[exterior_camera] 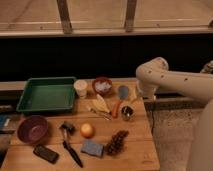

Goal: Place apple in table surface

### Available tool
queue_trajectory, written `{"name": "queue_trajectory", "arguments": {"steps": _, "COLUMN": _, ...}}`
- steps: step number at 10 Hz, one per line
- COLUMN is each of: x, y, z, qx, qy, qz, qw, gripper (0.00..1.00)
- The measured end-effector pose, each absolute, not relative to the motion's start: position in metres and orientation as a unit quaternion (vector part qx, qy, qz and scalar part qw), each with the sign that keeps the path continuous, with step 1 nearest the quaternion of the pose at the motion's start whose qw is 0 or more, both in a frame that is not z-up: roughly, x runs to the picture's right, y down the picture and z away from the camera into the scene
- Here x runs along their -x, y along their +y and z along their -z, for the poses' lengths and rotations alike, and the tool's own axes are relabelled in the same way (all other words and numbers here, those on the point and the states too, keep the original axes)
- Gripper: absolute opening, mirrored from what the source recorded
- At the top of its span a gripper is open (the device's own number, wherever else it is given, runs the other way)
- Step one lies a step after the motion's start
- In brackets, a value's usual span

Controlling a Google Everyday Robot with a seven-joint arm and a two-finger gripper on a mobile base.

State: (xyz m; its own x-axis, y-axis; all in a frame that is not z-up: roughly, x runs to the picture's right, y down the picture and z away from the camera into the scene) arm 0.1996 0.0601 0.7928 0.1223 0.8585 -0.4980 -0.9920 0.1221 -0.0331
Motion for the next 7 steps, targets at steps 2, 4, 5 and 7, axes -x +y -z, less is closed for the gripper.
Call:
{"name": "queue_trajectory", "arguments": {"steps": 2, "x": -0.1995, "y": 0.0602, "z": -0.7928, "qx": 0.183, "qy": 0.183, "qz": -0.637, "qw": 0.726, "gripper": 0.63}}
{"name": "queue_trajectory", "arguments": {"steps": 4, "x": -0.1995, "y": 0.0601, "z": -0.7928, "qx": 0.183, "qy": 0.183, "qz": -0.637, "qw": 0.726, "gripper": 0.63}}
{"name": "queue_trajectory", "arguments": {"steps": 5, "x": -0.1995, "y": 0.0601, "z": -0.7928, "qx": 0.183, "qy": 0.182, "qz": -0.637, "qw": 0.726, "gripper": 0.63}}
{"name": "queue_trajectory", "arguments": {"steps": 7, "x": -0.1990, "y": 0.0613, "z": -0.7910, "qx": 0.181, "qy": 0.182, "qz": -0.628, "qw": 0.735, "gripper": 0.63}}
